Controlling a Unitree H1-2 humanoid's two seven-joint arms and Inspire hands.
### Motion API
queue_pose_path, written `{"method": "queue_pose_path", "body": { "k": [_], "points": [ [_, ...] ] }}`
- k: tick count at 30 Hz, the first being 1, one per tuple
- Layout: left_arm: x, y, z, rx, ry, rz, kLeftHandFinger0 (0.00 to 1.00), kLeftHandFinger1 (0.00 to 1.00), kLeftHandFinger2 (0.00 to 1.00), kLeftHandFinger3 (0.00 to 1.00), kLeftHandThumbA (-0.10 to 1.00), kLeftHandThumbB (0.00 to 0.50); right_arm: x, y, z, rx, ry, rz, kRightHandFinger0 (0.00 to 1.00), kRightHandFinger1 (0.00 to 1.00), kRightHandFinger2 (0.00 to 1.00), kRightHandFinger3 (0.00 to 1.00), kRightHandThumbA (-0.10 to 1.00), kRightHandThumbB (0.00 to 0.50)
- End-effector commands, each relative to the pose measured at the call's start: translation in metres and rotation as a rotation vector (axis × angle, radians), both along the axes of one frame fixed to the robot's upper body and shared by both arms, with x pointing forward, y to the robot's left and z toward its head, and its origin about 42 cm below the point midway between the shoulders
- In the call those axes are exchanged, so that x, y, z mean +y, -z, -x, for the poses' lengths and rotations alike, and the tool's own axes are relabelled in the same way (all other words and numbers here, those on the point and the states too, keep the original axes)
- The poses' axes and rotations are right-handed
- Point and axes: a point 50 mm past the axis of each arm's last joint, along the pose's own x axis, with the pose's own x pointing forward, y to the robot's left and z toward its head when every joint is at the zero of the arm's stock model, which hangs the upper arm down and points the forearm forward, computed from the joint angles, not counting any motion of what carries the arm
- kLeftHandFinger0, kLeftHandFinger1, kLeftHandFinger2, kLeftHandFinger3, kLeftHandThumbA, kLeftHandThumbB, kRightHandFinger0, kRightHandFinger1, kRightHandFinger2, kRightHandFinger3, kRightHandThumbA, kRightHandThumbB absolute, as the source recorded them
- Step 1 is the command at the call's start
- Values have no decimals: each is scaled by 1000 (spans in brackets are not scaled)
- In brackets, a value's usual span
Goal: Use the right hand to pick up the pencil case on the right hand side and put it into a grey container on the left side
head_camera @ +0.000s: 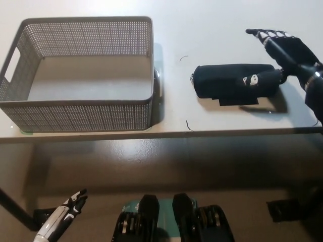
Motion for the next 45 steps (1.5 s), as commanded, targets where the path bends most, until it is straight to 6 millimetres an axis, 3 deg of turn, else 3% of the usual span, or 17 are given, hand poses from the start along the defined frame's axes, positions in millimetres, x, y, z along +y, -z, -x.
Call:
{"method": "queue_pose_path", "body": {
  "k": [1, 16, 22, 29, 45],
  "points": [
    [2, -7, 1, -57, 44, -15, 973, 1000, 1000, 1000, 1000, 235, -2, -72, -21, -134, 6, 257, 1000, 1000, 1000, 1000, 1000, 500],
    [4, -11, -2, -70, 61, -21, 968, 1000, 1000, 1000, 1000, 228, 16, -105, -36, -105, -3, 320, 1000, 1000, 1000, 1000, 942, 500],
    [2, -12, -2, -71, 66, -20, 981, 1000, 1000, 1000, 1000, 181, 32, -105, -44, -5, -36, 273, 1000, 1000, 1000, 1000, 947, 500],
    [1, -13, -3, -68, 75, -18, 978, 1000, 1000, 1000, 1000, 209, 53, -87, -59, 187, -60, 120, 1000, 1000, 1000, 1000, 928, 500],
    [2, -12, -4, -68, 82, -13, 984, 1000, 1000, 1000, 1000, 240, 76, -49, -81, 322, -81, -31, 1000, 1000, 1000, 1000, 944, 500]
  ]
}}
